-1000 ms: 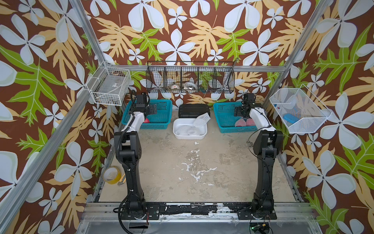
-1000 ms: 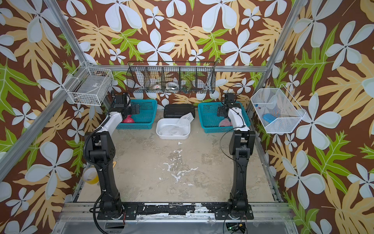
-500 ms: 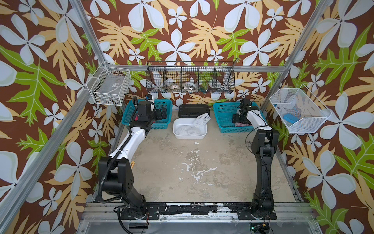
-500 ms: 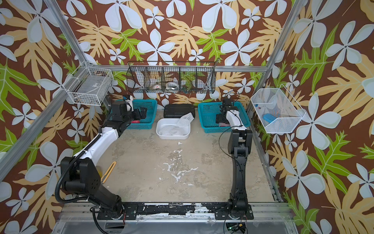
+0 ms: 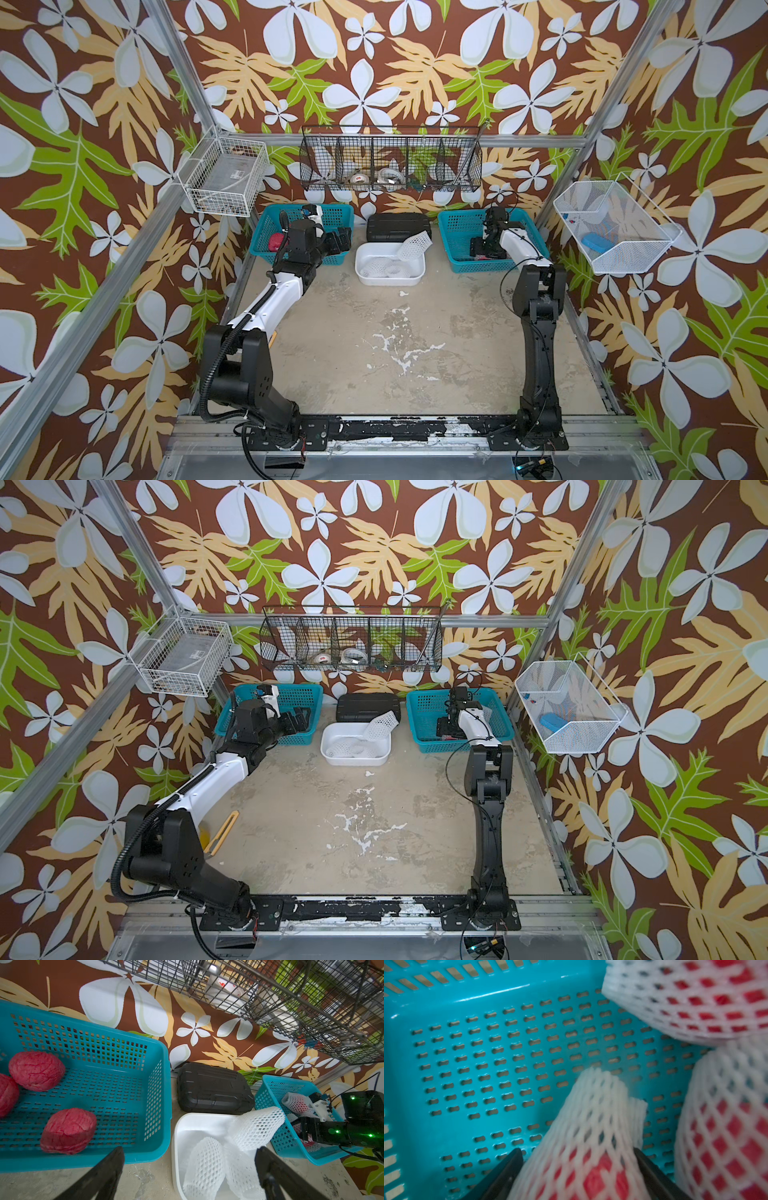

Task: Remove foam nets from apples
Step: Pick up the apple from the basket.

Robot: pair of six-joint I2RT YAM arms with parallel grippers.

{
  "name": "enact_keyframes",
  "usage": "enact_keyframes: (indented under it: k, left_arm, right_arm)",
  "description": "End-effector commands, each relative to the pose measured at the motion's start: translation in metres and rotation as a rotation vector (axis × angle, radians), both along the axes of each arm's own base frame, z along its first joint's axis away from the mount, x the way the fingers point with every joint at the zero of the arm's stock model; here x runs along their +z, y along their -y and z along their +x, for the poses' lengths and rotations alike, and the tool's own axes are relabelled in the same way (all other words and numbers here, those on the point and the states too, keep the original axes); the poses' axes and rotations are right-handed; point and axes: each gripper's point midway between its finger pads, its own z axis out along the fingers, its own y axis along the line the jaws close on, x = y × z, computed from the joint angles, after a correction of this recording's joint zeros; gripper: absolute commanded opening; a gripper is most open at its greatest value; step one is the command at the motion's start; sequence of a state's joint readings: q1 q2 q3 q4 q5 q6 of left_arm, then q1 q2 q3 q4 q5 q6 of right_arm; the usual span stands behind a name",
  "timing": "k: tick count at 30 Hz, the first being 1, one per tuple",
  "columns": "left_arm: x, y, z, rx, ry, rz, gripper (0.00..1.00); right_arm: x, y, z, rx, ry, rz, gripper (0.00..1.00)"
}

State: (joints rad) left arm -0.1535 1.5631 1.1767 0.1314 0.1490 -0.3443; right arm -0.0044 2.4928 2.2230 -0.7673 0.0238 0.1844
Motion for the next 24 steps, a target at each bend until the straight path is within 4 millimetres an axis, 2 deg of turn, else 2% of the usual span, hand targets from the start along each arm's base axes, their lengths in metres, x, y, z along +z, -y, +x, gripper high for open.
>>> enact_keyframes:
  k: [1,4,6,9,12,17,19,22,24]
  left_arm:
    - [0.019,0.011,0.000,-0.030,0.054,-0.053,1.00]
    - [0.028,0.021,-0.003,-0.051,0.070,-0.075,1.00]
    - [0.035,0.029,-0.006,-0.073,0.082,-0.093,1.00]
    - [0.043,0.045,-0.014,-0.123,0.099,-0.122,1.00]
    - [0.049,0.064,-0.028,-0.181,0.117,-0.121,1.00]
    - [0.052,0.116,-0.071,-0.381,0.143,-0.135,1.00]
    - [0.051,0.142,-0.098,-0.487,0.160,-0.116,1.00]
    - [0.044,0.168,-0.135,-0.591,0.158,-0.113,1.00]
    - [0.039,0.176,-0.159,-0.641,0.176,-0.126,1.00]
  right_arm:
    - [0.009,-0.011,0.005,0.001,0.034,0.042,0.72]
    - [0.021,-0.015,0.008,0.006,0.066,0.049,0.64]
    - [0.032,-0.018,0.010,0.012,0.087,0.053,0.63]
    - [0.056,-0.025,0.013,0.024,0.136,0.062,0.62]
    - [0.088,-0.029,0.015,0.037,0.190,0.064,0.62]
    - [0.142,-0.037,0.005,0.066,0.269,0.097,0.62]
    - [0.164,-0.044,-0.004,0.086,0.300,0.114,0.61]
    - [0.189,-0.063,-0.024,0.128,0.326,0.173,0.61]
    - [0.198,-0.082,-0.044,0.171,0.334,0.195,0.61]
